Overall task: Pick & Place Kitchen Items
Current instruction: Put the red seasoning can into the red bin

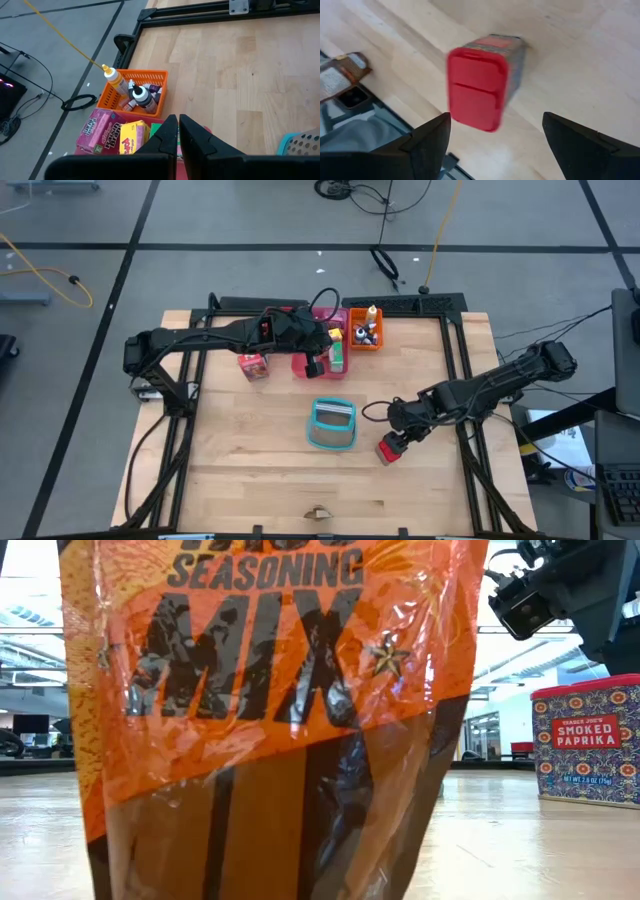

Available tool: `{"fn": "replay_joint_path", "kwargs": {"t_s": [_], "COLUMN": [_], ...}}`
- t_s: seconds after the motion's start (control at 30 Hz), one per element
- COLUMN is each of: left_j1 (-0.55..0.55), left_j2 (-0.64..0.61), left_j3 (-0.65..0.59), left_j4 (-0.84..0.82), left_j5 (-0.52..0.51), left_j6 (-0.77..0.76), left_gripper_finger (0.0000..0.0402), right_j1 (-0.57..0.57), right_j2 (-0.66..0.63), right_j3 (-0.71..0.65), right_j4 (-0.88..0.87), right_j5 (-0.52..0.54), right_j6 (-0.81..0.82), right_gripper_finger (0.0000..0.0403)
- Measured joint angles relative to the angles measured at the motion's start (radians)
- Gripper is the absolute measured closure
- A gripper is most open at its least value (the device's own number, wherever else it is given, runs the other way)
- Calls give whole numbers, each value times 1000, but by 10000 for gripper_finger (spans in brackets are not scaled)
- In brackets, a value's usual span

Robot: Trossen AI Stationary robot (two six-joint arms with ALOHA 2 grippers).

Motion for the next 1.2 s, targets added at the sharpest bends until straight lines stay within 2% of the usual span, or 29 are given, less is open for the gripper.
{"fn": "replay_joint_path", "kwargs": {"t_s": [0.2, 0.33, 0.53, 0.77, 1.2], "left_j1": [0, 0, 0, 0, 0], "left_j2": [0, 0, 0, 0, 0], "left_j3": [0, 0, 0, 0, 0], "left_j4": [0, 1, -2, -12, -13], "left_j5": [0, 0, 0, 0, 0], "left_j6": [3, 4, 0, 0, 0], "left_gripper_finger": [380, 380, 380, 380, 380], "right_j1": [32, 33, 32, 31, 24], "right_j2": [79, 135, 168, 205, 232], "right_j3": [0, 0, 0, 0, 3], "right_j4": [88, 99, 203, 202, 206], "right_j5": [-10, -55, -55, -25, 27], "right_j6": [20, 29, 24, 17, -112], "right_gripper_finger": [97, 111, 128, 147, 159]}}
